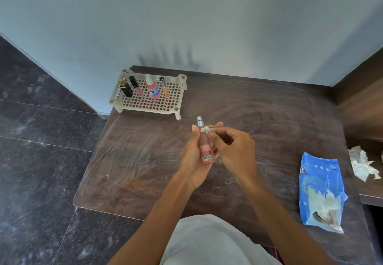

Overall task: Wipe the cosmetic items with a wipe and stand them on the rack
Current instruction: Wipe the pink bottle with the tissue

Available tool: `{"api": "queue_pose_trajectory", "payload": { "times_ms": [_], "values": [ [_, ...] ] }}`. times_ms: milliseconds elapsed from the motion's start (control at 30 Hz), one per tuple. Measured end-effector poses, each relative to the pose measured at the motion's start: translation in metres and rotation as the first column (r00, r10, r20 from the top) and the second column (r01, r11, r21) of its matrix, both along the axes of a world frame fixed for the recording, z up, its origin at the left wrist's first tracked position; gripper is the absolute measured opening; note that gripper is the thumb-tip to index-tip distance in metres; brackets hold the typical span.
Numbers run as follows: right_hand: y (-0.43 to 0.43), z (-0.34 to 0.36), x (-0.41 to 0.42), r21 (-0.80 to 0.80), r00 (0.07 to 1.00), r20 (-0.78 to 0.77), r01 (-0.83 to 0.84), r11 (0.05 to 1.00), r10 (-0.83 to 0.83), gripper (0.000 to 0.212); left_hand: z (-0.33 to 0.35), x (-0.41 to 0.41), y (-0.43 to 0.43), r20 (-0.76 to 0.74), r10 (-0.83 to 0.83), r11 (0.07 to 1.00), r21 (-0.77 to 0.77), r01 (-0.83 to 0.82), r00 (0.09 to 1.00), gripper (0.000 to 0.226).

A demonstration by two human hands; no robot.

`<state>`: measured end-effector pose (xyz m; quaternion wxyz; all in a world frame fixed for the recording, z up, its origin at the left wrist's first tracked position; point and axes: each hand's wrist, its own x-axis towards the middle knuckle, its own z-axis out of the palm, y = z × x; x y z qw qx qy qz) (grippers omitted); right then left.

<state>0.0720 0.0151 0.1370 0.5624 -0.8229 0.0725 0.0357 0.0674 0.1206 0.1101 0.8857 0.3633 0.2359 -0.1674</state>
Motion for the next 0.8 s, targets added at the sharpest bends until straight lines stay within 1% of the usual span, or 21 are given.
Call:
{"api": "queue_pose_trajectory", "payload": {
  "times_ms": [100,200,267,400,467,567,700,733,800],
  "values": [
    [0.003,-0.002,-0.021,-0.027,0.999,0.025,-0.039,0.999,0.04,0.016,0.006,0.008,0.007,0.022,0.08,0.997,0.007,-0.081,0.997,0.048],
    [0.007,-0.005,-0.044,-0.01,0.997,0.076,0.002,1.0,-0.001,0.016,0.009,0.011,0.007,0.052,0.1,0.992,0.066,-0.103,0.994,0.046],
    [0.01,-0.006,-0.046,0.012,0.993,0.104,0.052,0.999,-0.053,0.016,0.01,0.006,0.003,0.083,0.06,0.987,0.142,-0.071,0.995,0.047],
    [0.01,-0.004,-0.023,0.001,0.975,0.184,0.123,0.992,-0.122,0.015,0.009,-0.008,-0.005,0.143,-0.086,0.952,0.303,0.039,0.986,0.05],
    [0.006,0.0,-0.011,-0.018,0.971,0.208,0.127,0.992,-0.12,0.014,0.008,-0.012,-0.008,0.184,-0.118,0.917,0.398,0.035,0.976,0.047],
    [0.003,0.004,-0.002,-0.02,0.969,0.224,0.112,0.993,-0.105,0.013,0.006,-0.012,-0.009,0.242,-0.187,0.826,0.563,0.019,0.952,0.044],
    [-0.003,0.008,0.005,0.034,0.981,0.164,0.095,0.995,-0.099,0.011,-0.002,-0.008,-0.004,0.301,-0.268,0.741,0.672,-0.004,0.915,0.039],
    [-0.004,0.008,0.006,0.076,0.987,0.127,0.093,0.993,-0.103,0.011,-0.003,-0.007,-0.002,0.314,-0.294,0.72,0.694,-0.007,0.903,0.037],
    [-0.006,0.008,0.008,0.212,0.991,0.025,0.126,0.969,-0.134,0.009,-0.003,-0.006,0.002,0.331,-0.37,0.668,0.744,0.001,0.868,0.032]
  ]
}}
